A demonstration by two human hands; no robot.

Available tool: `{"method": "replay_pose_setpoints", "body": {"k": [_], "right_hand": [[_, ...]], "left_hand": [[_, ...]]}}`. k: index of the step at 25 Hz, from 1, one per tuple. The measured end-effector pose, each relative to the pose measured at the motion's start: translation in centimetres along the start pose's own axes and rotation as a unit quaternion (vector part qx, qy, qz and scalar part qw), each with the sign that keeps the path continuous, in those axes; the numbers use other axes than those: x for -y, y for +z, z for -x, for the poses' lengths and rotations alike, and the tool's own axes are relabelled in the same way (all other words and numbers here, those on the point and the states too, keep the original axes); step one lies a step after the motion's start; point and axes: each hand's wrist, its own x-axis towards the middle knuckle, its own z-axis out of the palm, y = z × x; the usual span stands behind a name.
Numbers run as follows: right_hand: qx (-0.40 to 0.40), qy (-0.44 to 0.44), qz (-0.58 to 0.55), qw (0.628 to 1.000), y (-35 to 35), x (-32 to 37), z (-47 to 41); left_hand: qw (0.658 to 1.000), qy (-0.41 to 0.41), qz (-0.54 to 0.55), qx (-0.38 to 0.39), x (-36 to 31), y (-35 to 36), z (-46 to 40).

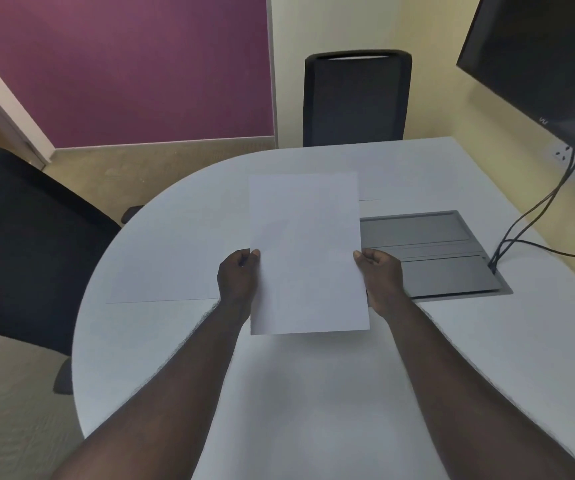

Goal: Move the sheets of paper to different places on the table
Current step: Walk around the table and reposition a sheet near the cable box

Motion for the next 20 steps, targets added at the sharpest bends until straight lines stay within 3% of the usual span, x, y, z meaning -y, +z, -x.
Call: {"method": "replay_pose_setpoints", "body": {"k": [11, 20], "right_hand": [[-0.041, -0.051, -0.020, 0.998, -1.9, 0.1, 13.0], [-0.061, -0.096, -0.056, 0.992, -6.1, 4.2, 21.2]], "left_hand": [[0.998, 0.045, 0.041, 0.029, -0.4, -7.4, 9.1], [0.991, 0.089, 0.086, 0.050, -4.9, -9.7, 17.2]]}}
